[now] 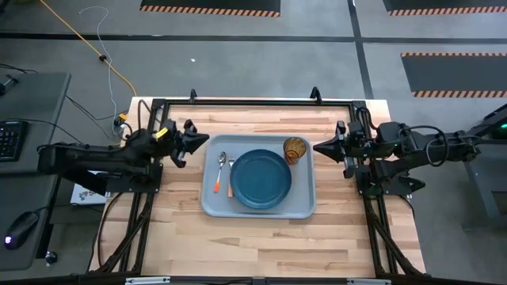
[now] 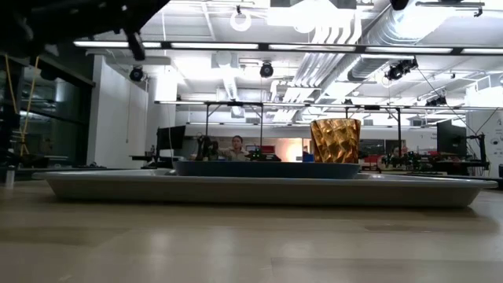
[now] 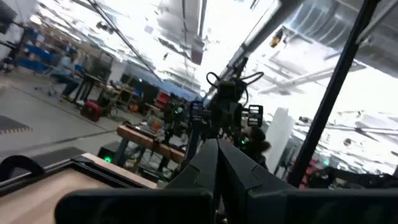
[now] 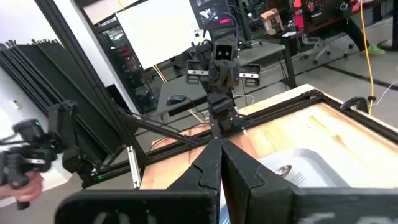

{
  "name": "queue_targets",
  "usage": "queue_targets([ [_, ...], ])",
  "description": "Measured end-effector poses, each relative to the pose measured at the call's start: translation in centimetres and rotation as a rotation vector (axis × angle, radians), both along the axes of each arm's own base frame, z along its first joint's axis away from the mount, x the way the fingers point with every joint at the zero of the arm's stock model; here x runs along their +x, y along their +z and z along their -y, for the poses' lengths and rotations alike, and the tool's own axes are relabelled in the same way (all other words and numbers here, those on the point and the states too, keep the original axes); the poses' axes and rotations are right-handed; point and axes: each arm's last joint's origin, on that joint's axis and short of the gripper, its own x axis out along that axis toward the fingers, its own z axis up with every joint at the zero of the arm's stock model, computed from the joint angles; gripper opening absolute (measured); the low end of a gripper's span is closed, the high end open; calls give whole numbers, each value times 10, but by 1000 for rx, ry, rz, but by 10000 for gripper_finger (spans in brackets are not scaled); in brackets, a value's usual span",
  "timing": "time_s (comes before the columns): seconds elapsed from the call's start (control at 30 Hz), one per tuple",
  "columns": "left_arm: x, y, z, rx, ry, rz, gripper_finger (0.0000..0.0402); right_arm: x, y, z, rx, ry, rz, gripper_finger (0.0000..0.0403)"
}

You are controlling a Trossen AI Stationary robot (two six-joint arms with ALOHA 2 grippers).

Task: Pick and place plate/cup/fork/spoon on tray
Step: Return to Home Position

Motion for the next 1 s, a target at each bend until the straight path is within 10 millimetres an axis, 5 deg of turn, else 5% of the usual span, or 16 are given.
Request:
queue_targets([
  [0.27,-30,-40,5,-49,15,39,0,0,-2,-1,54,18,-22,0],
  [0.7,-37,-40,10,142,-96,3,0,0,-3,0,104,-10,-25,0],
  [1.0,-41,-43,-1,62,-83,-33,0,-5,-1,-7,82,14,-17,0],
])
